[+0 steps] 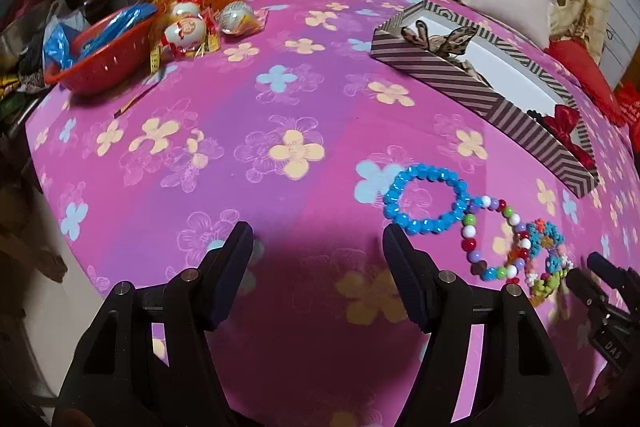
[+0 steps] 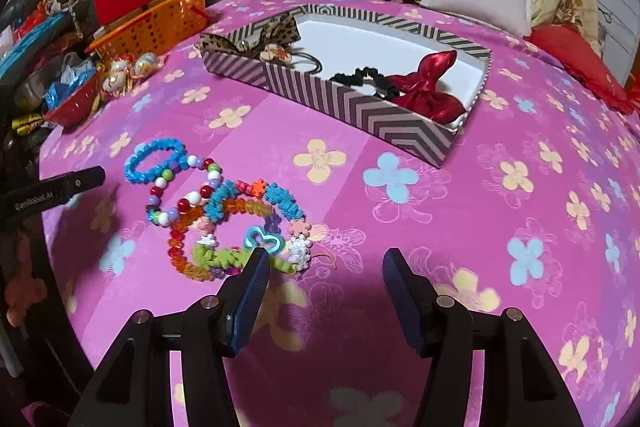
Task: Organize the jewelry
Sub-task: 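Lower both open tools toward the beaded bracelets on the bedspread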
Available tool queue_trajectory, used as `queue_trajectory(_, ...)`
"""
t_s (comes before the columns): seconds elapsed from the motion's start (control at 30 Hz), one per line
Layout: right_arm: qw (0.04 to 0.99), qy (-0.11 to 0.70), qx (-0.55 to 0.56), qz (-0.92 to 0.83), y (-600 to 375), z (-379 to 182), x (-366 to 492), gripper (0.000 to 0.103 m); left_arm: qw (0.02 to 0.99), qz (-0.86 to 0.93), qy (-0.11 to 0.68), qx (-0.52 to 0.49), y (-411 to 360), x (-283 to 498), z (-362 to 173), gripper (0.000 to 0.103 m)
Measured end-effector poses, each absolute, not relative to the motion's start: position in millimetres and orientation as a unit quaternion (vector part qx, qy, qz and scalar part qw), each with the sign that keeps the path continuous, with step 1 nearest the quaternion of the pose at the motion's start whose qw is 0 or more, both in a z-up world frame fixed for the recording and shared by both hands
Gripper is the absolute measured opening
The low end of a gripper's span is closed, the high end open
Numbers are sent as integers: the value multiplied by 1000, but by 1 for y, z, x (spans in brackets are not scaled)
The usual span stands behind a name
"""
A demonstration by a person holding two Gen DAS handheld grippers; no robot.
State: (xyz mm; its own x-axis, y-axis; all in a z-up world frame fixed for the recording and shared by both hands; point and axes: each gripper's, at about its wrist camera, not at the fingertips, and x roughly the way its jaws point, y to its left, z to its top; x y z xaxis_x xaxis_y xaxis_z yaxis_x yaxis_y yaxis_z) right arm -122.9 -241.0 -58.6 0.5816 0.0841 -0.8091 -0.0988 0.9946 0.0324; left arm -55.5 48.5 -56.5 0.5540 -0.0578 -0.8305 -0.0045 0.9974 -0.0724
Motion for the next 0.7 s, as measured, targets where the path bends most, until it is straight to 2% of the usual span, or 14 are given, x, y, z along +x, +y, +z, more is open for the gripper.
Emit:
queue_trajectory(0.3,894,448,-22,7,-257,-59,-117,55,879,-23,475,-27,40,-50,-60,67)
queue_trajectory(0.47,901,431,27,35,-263,-46,-119,55,880,-22,474,-31,39,-44,-58,68)
queue_trajectory(0.7,896,441,28,43,-254,-58,-108,55,880,-21,474,-18,34,-37,-58,67)
